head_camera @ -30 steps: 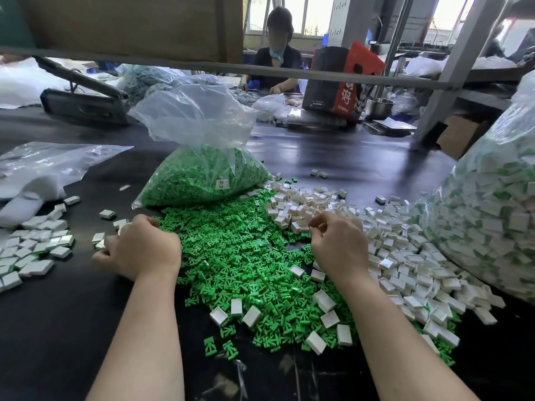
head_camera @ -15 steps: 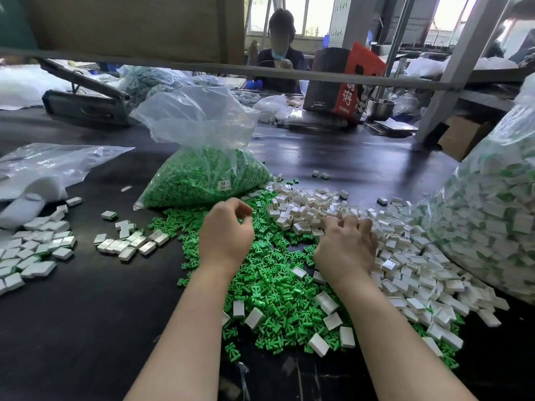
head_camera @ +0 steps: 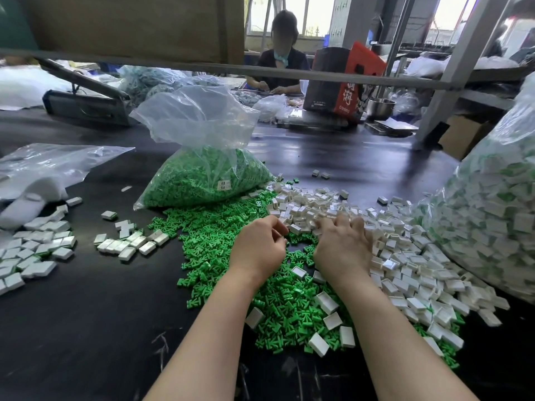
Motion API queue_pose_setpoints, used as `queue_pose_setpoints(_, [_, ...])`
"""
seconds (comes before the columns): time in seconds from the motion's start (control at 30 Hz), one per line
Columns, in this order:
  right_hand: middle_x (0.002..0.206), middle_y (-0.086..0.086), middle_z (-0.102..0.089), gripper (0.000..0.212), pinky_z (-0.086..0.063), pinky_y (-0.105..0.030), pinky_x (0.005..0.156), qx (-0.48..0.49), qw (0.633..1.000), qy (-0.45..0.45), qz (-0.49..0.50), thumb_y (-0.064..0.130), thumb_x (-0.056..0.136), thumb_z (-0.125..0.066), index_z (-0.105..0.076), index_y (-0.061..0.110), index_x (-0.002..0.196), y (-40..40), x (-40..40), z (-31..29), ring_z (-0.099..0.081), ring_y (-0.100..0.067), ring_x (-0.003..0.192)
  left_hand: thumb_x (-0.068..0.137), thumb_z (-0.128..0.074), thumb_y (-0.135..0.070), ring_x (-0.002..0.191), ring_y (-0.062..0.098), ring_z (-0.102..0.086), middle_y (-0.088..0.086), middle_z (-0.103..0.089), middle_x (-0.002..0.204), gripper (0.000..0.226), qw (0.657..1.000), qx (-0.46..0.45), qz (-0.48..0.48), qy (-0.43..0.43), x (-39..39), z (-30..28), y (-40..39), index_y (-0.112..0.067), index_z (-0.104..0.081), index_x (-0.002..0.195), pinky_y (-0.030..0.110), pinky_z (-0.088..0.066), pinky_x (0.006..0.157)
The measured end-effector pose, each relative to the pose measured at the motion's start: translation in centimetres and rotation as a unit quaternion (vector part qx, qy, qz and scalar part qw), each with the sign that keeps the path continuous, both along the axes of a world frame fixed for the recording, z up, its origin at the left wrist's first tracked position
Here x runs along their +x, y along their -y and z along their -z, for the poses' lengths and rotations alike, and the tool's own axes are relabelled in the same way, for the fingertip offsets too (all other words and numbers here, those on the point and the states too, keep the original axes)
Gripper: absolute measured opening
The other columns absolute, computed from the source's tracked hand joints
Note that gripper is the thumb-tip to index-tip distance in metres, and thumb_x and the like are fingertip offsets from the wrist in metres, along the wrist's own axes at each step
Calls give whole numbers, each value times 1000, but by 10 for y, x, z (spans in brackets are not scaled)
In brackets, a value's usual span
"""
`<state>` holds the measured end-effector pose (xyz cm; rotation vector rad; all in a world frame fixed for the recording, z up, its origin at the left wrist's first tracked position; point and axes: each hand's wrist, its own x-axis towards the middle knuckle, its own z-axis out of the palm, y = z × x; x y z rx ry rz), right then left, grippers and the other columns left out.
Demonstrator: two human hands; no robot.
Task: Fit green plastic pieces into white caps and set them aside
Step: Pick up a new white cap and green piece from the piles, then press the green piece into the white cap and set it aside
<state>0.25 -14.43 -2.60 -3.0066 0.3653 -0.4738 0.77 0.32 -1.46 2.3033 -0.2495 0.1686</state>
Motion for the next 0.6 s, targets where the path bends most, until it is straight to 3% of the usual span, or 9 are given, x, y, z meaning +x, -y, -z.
queue_pose_setpoints(0.17, [127,-3,-54,30,-33,-36,85,11,1000,0,2,13,89,-47,-58,22,115,1,1,-2,-37,-25,116,90,-62,-14,79,10,-63,-8,-66,83,11,1000,3,5,3,1,2,-1,-24,-64,93,23,-51,72])
queue_pose_setpoints(0.37, [106,0,-67,17,-28,-35,77,84,993,71,-32,26,94,-57,-58,21,110,2,-1,-1,-42,-21,103,93,-62,-16,79,11,-65,-6,-66,83,9,999,-44,4,0,2,2,-1,-20,-68,99,25,-56,70])
queue_pose_setpoints(0.47, [91,2,-73,12,-29,-30,77,155,969,148,-121,27,92,-64,-65,21,103,-4,-1,-7,-55,-21,94,88,-71,-22,79,9,-67,-6,-69,85,14,990,-141,19,-22,2,-2,-1,-18,-69,102,19,-55,69])
queue_pose_setpoints(0.53, [87,4,-73,11,-29,-28,74,157,957,174,-172,24,89,-68,-67,21,99,-9,-1,-10,-57,-19,88,82,-78,-22,84,13,-70,2,-73,89,23,973,-222,29,-52,3,-4,-1,-12,-70,102,24,-57,77])
queue_pose_setpoints(0.6, [88,6,-73,14,-32,-27,73,157,948,178,-211,21,86,-70,-68,23,99,-13,-2,-11,-56,-16,87,80,-79,-15,79,13,-71,5,-75,85,20,960,-274,20,-50,3,-5,-2,-7,-72,97,24,-57,74])
